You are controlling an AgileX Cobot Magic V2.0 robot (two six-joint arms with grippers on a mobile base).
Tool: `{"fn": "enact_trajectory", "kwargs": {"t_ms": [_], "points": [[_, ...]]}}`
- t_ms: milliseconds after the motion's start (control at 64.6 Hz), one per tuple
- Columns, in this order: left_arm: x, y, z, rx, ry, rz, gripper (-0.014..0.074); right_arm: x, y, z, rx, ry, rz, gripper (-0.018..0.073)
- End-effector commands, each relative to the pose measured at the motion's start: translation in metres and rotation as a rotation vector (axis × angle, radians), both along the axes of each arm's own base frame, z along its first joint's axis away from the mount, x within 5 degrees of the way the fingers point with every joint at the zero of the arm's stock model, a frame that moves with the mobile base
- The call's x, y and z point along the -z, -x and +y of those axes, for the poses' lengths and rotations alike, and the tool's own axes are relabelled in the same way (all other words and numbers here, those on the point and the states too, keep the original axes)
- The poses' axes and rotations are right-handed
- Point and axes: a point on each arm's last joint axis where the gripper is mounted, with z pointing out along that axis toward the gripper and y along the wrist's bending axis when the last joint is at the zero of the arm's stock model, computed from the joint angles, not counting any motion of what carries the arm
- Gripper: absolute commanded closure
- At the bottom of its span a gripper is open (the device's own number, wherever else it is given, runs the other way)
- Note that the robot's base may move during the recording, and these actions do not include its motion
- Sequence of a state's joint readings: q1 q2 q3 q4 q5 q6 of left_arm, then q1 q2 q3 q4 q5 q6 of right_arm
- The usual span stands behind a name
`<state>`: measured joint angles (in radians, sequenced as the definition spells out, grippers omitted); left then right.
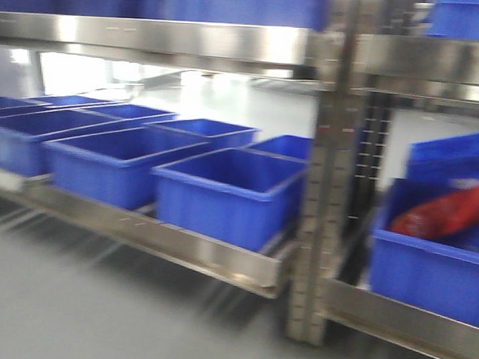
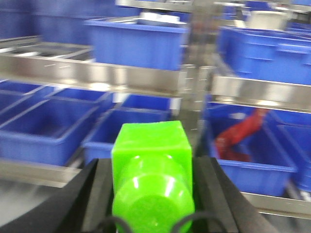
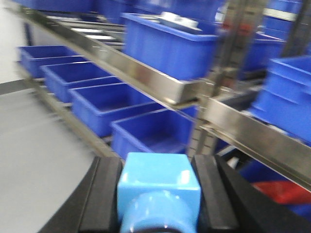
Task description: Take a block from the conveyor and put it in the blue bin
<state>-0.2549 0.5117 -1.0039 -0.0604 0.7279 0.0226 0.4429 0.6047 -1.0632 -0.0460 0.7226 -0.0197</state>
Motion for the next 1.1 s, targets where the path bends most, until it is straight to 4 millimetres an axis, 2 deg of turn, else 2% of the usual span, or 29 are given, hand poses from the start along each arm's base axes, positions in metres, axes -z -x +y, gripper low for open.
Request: {"fn": "enact_trajectory", "kwargs": {"t_ms": [0, 1083], "points": [[-0.0020, 0.0016, -0.0003, 0.008, 0.019, -0.020, 0.0708, -0.0035, 0.0002, -0.0006, 0.003, 0.004, -0.031, 0.0722], [-0.0020, 0.0016, -0.0003, 0.008, 0.019, -0.020, 0.0708, -0.0035, 0.0002, -0.0006, 0.003, 0.004, -0.031, 0.0722]]}}
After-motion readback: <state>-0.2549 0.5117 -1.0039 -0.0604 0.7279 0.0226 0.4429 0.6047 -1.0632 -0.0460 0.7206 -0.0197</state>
